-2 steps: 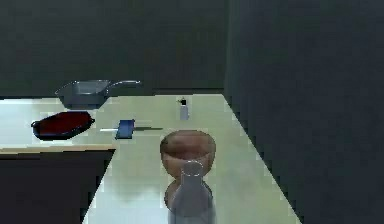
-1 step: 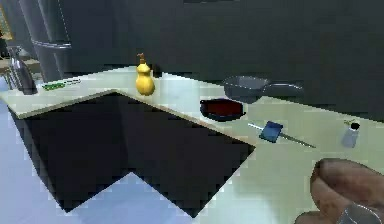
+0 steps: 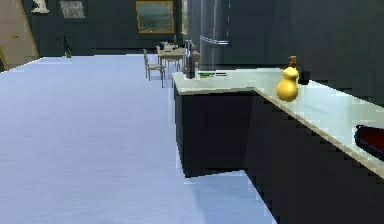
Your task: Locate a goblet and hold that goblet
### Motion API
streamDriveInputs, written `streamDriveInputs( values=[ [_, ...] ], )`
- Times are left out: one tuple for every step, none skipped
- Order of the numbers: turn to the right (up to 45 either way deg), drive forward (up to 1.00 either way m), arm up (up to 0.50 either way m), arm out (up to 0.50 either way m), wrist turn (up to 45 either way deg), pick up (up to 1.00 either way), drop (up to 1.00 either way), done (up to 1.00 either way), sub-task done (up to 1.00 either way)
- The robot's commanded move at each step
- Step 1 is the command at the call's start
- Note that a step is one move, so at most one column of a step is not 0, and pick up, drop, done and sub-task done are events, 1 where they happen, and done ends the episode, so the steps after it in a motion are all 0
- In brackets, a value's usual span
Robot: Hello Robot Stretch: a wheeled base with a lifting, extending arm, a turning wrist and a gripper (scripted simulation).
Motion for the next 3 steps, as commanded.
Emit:
streamDriveInputs(
  values=[
    [0.0, 0.0, 0.5, 0.0, 0.0, 0.0, 0.0, 0.0, 0.0],
    [0.0, 0.0, 0.38, 0.0, 0.0, 0.0, 0.0, 0.0, 0.0],
    [0.0, 0.0, 0.0, 0.12, 0.0, 0.0, 0.0, 0.0, 0.0]
  ],
)
